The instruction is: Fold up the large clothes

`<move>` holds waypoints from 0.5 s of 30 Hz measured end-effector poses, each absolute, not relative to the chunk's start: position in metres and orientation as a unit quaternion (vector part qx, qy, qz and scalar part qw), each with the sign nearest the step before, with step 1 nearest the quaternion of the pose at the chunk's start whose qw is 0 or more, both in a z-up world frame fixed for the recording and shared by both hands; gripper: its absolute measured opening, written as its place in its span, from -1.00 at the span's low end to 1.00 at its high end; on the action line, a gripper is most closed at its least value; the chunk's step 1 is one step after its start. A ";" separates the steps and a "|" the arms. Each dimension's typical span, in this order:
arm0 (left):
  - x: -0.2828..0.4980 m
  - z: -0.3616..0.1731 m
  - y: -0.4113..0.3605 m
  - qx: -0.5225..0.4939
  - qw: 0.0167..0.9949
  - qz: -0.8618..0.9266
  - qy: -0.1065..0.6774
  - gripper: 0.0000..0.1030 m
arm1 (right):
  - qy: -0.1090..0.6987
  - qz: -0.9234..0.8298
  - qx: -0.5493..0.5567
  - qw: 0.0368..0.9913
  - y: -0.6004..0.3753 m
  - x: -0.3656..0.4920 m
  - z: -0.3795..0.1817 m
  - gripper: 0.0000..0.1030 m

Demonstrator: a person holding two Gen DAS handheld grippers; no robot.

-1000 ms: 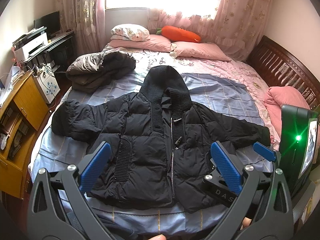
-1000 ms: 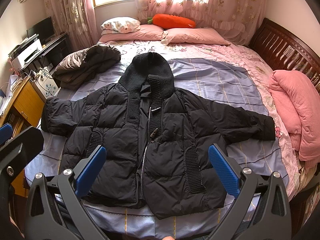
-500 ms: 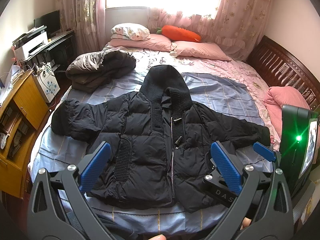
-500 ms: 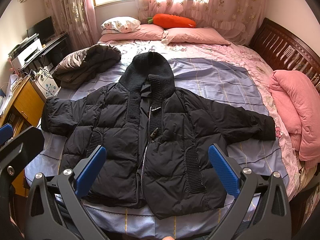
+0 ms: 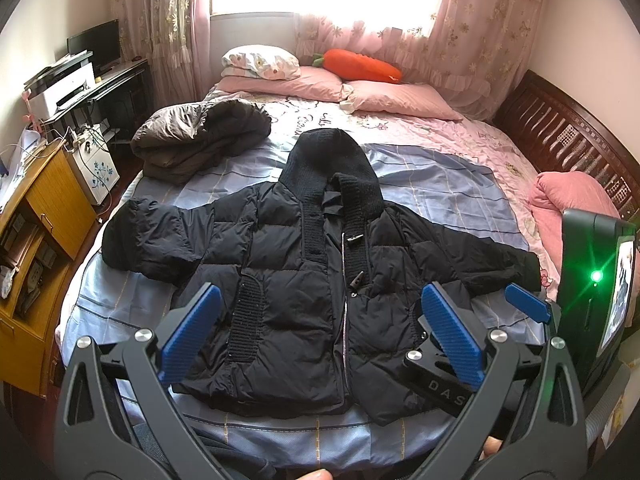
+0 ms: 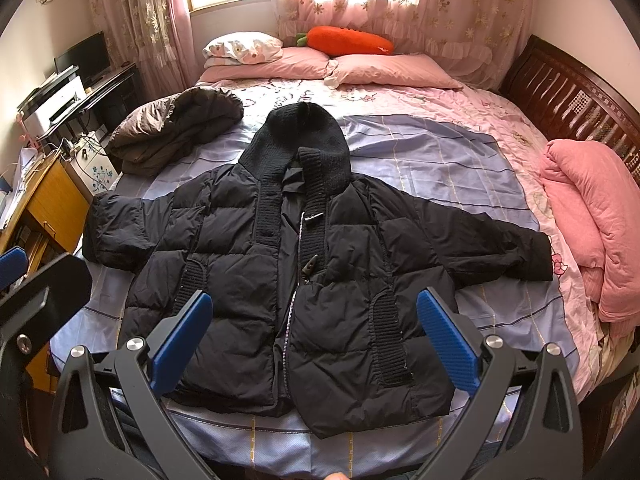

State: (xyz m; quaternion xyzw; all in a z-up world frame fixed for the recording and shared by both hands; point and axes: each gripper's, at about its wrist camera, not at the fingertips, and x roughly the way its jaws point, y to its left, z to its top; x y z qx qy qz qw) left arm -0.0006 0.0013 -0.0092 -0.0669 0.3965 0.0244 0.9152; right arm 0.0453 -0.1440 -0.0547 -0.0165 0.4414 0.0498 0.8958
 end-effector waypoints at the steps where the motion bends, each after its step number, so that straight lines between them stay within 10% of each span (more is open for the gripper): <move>1: -0.001 -0.009 0.001 -0.067 0.915 0.024 0.397 0.96 | 0.442 0.050 -0.016 0.896 -0.145 0.046 -0.055 0.97; 15: -0.001 -0.027 0.012 -0.070 0.914 0.036 0.398 0.96 | 0.449 0.050 -0.019 0.892 -0.137 0.045 -0.060 0.97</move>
